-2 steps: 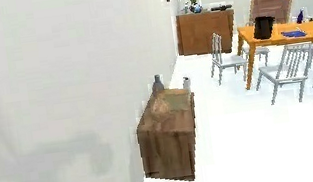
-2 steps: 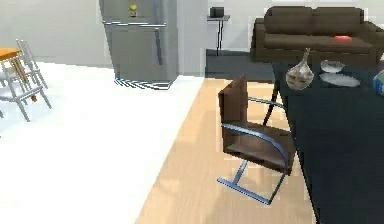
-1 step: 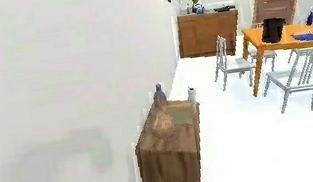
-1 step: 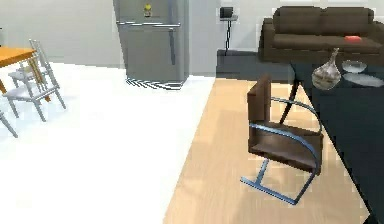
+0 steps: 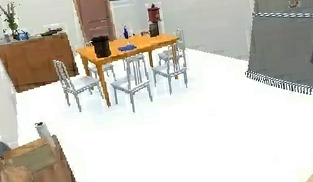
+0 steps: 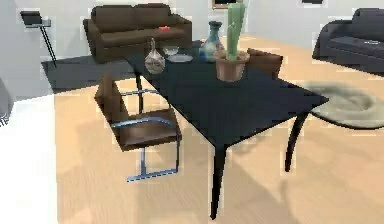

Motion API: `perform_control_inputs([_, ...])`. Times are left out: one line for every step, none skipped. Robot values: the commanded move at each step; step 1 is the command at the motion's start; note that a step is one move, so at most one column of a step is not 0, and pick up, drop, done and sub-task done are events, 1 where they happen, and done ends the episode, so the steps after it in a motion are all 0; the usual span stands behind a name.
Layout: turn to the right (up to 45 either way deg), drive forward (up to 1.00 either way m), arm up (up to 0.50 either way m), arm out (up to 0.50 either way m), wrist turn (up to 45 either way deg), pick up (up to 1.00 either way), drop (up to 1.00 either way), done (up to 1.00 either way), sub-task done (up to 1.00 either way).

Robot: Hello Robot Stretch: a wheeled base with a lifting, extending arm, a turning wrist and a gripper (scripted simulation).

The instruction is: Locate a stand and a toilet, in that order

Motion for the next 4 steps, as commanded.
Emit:
perform_control_inputs([45.0,0.0,0.0,0.0,0.0,0.0,0.0,0.0,0.0])
perform_control_inputs([0.0,0.25,0.0,0.0,0.0,0.0,0.0,0.0,0.0])
perform_control_inputs([-45.0,0.0,0.0,0.0,0.0,0.0,0.0,0.0,0.0])
perform_control_inputs([-30.0,0.0,0.0,0.0,0.0,0.0,0.0,0.0,0.0])
